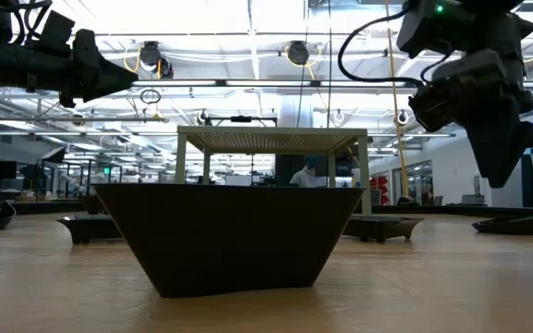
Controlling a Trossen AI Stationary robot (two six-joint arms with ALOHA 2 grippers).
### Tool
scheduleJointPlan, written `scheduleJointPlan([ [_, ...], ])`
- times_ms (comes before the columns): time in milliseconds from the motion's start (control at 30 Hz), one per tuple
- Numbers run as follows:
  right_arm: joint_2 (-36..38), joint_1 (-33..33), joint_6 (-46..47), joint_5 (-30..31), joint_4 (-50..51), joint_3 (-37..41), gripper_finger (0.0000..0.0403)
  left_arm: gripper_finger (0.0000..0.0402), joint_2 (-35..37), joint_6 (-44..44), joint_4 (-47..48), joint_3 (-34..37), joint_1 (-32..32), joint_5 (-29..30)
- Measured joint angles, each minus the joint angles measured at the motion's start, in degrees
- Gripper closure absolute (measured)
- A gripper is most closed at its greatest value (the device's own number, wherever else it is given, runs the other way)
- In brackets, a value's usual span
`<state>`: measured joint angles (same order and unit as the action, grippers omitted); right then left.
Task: Pick & Place Mini shaped plates
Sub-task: Stack the black drop-shaped plate on the shelf
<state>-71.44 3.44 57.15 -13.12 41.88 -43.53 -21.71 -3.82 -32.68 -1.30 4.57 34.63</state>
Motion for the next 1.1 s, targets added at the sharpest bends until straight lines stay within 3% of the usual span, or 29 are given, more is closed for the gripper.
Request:
scheduleJointPlan([
  [233, -3.7, 0.0, -6.7, 2.4, 2.7, 2.6, 0.0225, 0.0229, 0.0, 0.0, 0.0, 0.0, 0.0, 0.0],
  [467, -5.8, -0.1, -10.7, 1.2, -2.7, 6.8, 0.0228, 0.0229, 0.0, 0.0, 0.0, 0.0, 0.0, 0.0],
  [667, -5.6, 0.0, -16.7, 2.6, -3.3, 7.4, 0.0279, 0.0229, 0.0, 0.0, 0.0, 0.0, 0.0, 0.0],
  [867, -5.4, 0.0, -27.6, 4.0, -1.9, 7.4, 0.0382, 0.0229, 0.0, 0.0, 0.0, 0.0, 0.0, 0.0],
  [1100, -5.5, -0.2, -45.0, 9.6, -2.5, 4.9, 0.04, 0.0229, 0.0, 0.0, 0.0, 0.0, 0.0, 0.0],
])
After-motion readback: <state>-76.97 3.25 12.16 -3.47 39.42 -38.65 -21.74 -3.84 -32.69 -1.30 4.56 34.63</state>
